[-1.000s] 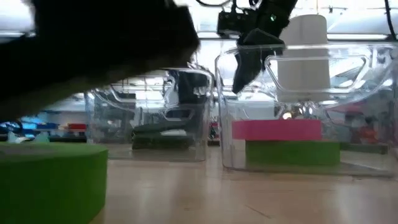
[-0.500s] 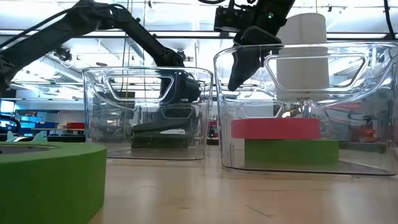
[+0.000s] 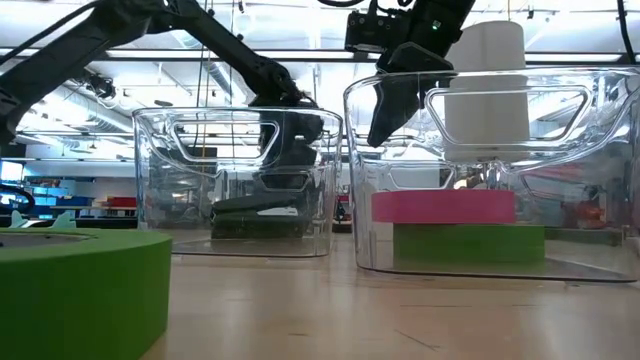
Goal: Pick and place Stapler, Stapler remover, tape
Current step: Put the black staple remover into the white bin
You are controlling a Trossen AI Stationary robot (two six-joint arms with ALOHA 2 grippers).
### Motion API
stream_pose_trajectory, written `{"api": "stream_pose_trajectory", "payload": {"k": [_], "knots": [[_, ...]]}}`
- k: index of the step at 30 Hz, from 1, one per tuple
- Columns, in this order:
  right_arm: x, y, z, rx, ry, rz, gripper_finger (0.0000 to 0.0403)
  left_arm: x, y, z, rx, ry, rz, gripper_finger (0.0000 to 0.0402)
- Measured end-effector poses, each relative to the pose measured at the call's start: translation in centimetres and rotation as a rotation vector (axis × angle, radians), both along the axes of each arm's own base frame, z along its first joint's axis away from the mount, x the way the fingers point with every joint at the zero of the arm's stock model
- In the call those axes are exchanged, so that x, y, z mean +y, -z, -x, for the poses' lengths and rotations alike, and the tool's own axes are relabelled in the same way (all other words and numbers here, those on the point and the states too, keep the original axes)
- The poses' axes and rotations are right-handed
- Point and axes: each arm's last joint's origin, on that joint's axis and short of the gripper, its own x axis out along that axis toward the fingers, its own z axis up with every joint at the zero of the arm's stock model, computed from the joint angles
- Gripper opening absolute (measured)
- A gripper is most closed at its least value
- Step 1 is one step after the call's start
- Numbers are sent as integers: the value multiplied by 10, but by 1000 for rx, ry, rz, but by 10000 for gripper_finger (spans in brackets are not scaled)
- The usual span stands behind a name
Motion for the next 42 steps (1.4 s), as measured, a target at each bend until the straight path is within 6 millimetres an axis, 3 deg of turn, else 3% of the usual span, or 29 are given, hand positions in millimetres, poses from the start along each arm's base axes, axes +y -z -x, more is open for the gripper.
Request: {"api": "stream_pose_trajectory", "payload": {"k": [13,29,42], "knots": [[0,0,-1,-7,-8,3,162,7,-16,-11,-215,-301,95,134],[0,0,-1,-6,-8,0,162,4,-19,-23,-281,-417,34,251],[1,0,0,-1,-15,-15,162,3,6,-31,-231,-447,41,264]]}}
